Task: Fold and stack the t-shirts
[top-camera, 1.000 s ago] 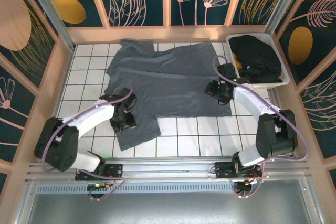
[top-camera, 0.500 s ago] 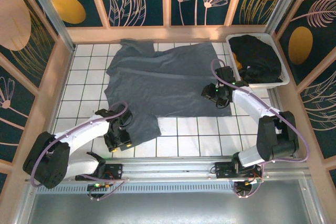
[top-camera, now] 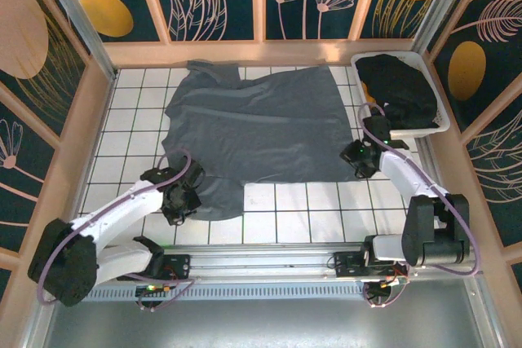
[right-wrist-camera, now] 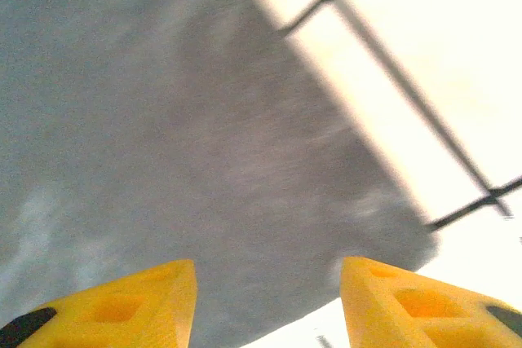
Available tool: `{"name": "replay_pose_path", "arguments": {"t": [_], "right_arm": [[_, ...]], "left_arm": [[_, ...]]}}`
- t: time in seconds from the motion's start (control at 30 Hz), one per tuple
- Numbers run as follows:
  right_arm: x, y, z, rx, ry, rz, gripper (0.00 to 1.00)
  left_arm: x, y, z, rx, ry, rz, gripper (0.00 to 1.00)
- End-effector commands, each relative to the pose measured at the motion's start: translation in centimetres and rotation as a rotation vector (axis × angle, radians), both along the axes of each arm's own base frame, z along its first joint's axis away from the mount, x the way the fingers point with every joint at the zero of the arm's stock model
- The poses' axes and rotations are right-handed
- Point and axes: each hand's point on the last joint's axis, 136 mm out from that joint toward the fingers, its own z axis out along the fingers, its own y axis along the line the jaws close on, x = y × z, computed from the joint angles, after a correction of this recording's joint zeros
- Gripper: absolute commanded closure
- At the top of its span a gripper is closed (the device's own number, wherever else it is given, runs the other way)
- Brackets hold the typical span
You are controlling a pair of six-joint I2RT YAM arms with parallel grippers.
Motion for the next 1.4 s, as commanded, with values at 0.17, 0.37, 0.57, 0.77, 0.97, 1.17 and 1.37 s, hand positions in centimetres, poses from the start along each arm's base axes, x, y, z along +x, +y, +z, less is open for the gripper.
{"name": "replay_pose_path", "arguments": {"t": [0.17, 0.37, 0.57, 0.77, 0.97, 1.17, 1.37], "right_arm": [[-1.6, -2.0, -3.0, 0.016, 0.095, -0.128, 0.53], [-2.2, -2.0, -4.4, 0.025, 0.122, -0.131, 0.6], [-2.6, -2.2, -5.4, 0.026, 0.141, -0.134, 0.66], [-2.8, -1.8, -6.3, 0.063, 0.163, -0.134, 0.73], [-3.6, -1.7, -6.3, 0.062, 0.181, -0.14, 0.71], [-3.9, -1.6, -6.4, 0.065, 0.183, -0.128, 0.99], [-4.9, -1.7, -4.9, 0.033, 0.17, -0.124, 1.0]], "left_arm": [[1.2, 1.5, 2.5, 0.084, -0.066, 0.047, 1.0], [1.7, 1.4, 2.9, 0.091, -0.08, 0.03, 1.0], [1.8, 1.4, 3.0, 0.093, -0.082, 0.022, 1.0], [1.7, 1.3, 3.0, 0.089, -0.077, 0.014, 1.0], [1.1, 1.4, 2.9, 0.075, -0.066, 0.021, 1.0], [0.0, 1.6, 2.9, 0.07, -0.035, 0.029, 1.0], [-2.1, 2.5, 3.9, 0.056, -0.008, 0.084, 1.0]]}}
